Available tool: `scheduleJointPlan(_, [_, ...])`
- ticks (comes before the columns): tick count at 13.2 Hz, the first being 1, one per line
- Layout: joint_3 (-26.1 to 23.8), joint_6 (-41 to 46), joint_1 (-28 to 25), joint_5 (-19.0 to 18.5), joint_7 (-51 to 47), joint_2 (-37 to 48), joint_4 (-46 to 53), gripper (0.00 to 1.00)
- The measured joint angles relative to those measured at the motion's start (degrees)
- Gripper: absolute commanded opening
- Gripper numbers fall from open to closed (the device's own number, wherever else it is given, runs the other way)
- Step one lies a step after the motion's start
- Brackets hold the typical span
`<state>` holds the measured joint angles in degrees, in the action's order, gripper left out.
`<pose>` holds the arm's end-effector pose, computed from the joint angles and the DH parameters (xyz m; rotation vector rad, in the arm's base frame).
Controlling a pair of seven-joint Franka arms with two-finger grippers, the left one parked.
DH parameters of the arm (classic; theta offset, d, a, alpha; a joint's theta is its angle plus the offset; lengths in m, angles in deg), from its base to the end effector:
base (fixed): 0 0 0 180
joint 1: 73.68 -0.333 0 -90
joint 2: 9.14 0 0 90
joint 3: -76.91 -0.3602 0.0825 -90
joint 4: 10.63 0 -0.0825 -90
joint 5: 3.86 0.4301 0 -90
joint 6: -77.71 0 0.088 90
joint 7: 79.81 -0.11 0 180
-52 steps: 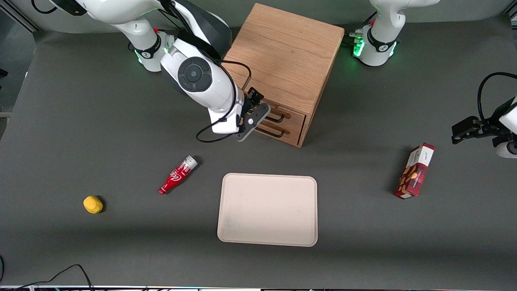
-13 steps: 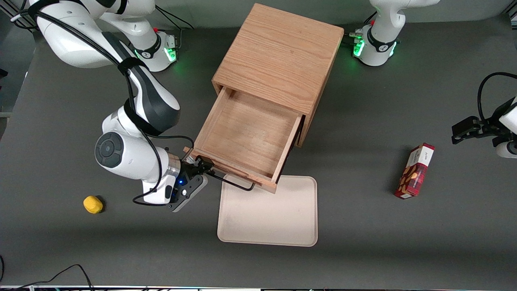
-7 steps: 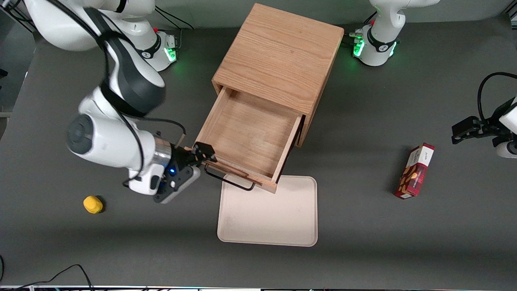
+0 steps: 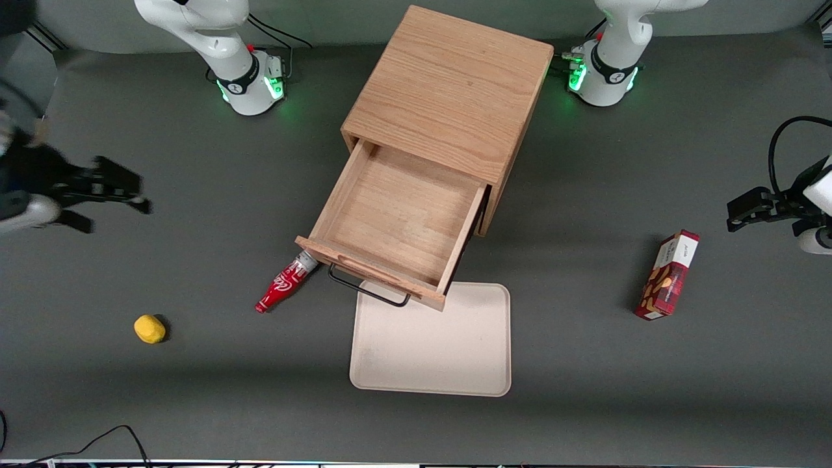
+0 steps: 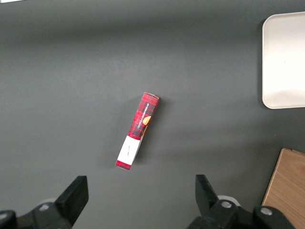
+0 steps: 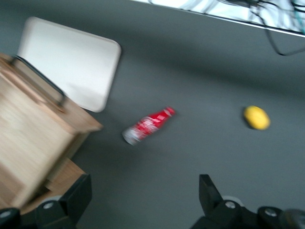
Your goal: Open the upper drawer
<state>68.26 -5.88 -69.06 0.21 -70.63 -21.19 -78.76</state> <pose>0.6578 0.0405 0.7200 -3.0200 -0.3587 -0.1015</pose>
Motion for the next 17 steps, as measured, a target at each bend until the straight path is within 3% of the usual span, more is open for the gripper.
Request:
scheduleJointPlan(2, [5.39, 0.58, 0.29, -0.02, 2.65, 1.48, -1.53, 1.00])
scheduleJointPlan(4, [7.86, 0.57, 0.56, -0.90, -0.79, 4.07, -3.29, 1.00])
scheduleJointPlan(8, [7.35, -1.59, 0.21, -2.86, -13.42, 11.88, -10.51, 1.00])
scheduleJointPlan(11, [7.51, -5.43, 0.21, -2.86, -12.06, 15.79, -16.59, 1.00])
scheduleJointPlan(17, [7.53, -6.25, 0.21, -2.86, -10.62, 16.06, -17.59, 1.00])
